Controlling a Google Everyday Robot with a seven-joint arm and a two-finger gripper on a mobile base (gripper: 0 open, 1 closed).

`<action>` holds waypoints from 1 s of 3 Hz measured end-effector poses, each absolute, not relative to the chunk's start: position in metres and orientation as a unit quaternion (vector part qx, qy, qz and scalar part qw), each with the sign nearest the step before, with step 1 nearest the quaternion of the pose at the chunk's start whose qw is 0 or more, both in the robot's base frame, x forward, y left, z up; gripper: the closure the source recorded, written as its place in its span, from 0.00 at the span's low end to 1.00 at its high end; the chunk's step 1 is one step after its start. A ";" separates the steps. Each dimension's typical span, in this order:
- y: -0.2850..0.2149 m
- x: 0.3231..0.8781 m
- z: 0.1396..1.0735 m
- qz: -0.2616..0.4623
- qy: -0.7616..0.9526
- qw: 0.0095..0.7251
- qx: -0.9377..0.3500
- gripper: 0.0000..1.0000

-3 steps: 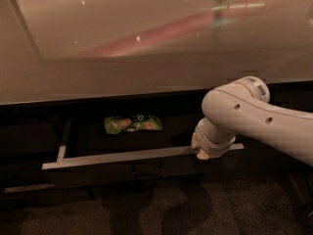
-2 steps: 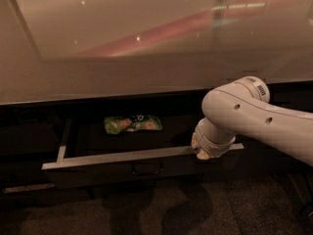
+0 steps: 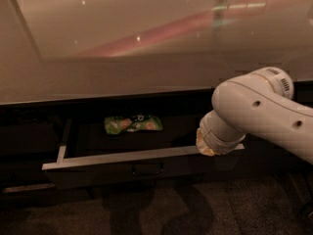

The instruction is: Open top drawer

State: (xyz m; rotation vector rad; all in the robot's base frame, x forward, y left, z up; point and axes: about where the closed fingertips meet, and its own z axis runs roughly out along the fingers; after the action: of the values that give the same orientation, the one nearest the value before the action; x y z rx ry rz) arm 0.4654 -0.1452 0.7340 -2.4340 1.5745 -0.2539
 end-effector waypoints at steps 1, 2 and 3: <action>-0.145 0.456 0.765 -0.109 0.533 0.133 -0.829 1.00; -0.145 0.456 0.765 -0.109 0.533 0.133 -0.829 1.00; -0.149 0.462 0.770 -0.111 0.539 0.132 -0.825 1.00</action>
Offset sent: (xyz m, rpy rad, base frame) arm -0.0073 0.0000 0.0250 0.0053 -0.0452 0.0029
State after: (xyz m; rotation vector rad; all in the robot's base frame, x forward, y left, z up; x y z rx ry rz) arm 0.4620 -0.1487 0.7695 -2.3938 1.5629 -0.3213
